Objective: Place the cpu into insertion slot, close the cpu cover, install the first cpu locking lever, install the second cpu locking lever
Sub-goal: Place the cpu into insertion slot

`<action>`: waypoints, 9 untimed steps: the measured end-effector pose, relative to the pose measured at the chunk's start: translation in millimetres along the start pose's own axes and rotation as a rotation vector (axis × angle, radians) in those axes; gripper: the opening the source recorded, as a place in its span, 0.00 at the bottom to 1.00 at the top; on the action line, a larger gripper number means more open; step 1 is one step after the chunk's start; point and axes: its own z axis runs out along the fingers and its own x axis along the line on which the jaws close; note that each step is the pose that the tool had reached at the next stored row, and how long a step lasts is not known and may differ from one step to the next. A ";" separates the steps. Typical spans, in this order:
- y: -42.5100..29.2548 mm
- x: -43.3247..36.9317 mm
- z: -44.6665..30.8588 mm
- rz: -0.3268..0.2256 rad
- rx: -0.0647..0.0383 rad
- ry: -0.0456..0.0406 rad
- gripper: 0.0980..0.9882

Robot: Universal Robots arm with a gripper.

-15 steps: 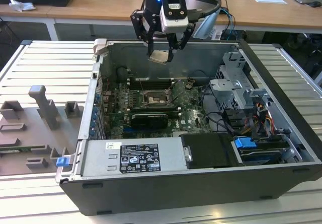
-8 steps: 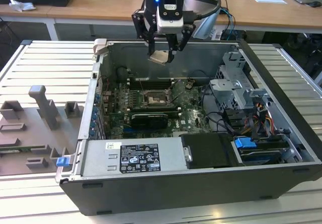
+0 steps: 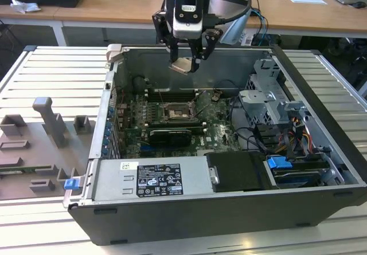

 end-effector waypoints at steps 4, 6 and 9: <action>-0.2 0.0 2.2 0.032 -0.001 -0.0028 0.50; -0.4 -0.1 5.0 0.034 -0.001 -0.0032 0.50; -0.6 -0.1 8.3 0.035 -0.001 -0.0031 0.50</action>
